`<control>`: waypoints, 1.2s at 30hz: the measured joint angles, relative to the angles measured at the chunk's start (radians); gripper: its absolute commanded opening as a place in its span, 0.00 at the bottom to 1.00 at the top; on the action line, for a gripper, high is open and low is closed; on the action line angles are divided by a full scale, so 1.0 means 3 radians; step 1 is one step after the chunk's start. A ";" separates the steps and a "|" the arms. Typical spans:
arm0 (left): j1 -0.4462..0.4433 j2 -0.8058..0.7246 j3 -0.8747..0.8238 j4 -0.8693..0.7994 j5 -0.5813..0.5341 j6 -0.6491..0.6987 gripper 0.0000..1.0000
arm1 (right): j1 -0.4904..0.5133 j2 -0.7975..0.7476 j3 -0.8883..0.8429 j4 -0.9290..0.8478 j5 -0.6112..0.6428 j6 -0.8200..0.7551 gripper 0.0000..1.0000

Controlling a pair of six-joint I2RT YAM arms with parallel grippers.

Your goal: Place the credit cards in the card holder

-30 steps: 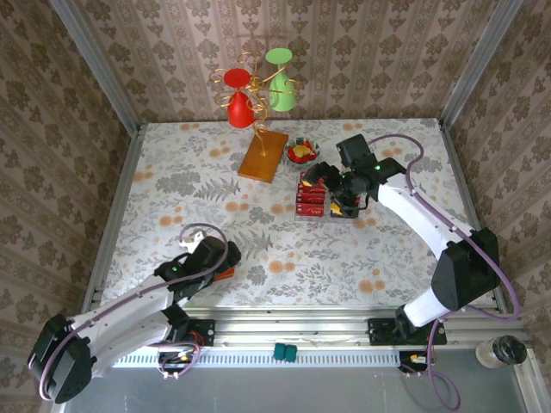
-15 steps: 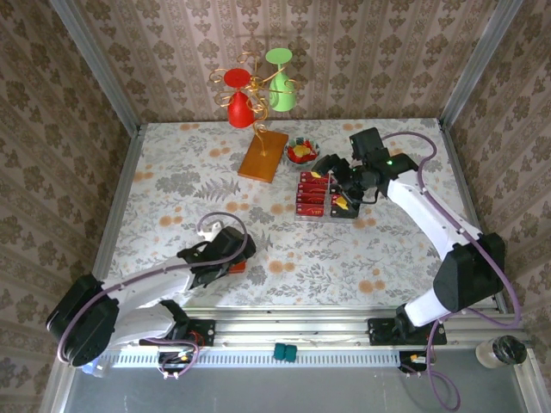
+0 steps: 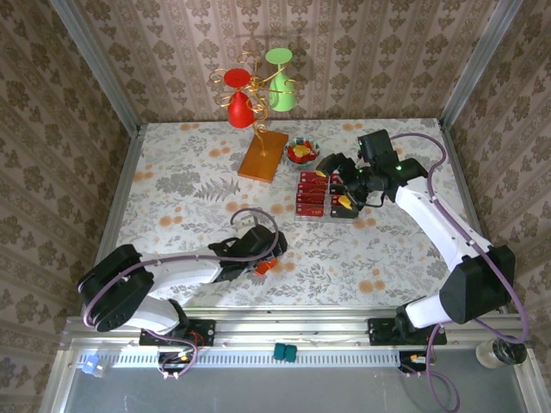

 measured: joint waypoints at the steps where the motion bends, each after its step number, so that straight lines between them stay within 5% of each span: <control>1: -0.0037 0.0032 0.0006 0.0042 -0.0014 -0.0022 1.00 | 0.0008 -0.0017 0.0000 0.0011 0.0000 0.0000 1.00; 16: -0.0491 0.0131 -0.0004 0.0259 -0.0262 -0.0483 1.00 | 0.0036 -0.0084 -0.0191 0.0291 0.0001 -0.0015 1.00; 29: -0.0839 -0.0057 -0.0312 0.0600 -0.0463 -0.0743 1.00 | 0.0011 -0.0810 -0.0835 0.0801 0.0081 -0.0196 1.00; 36: -0.0904 -0.0312 -0.0380 0.0642 -0.0500 -0.0743 1.00 | -0.0003 -0.1066 -0.1138 0.0909 0.0118 -0.0195 0.91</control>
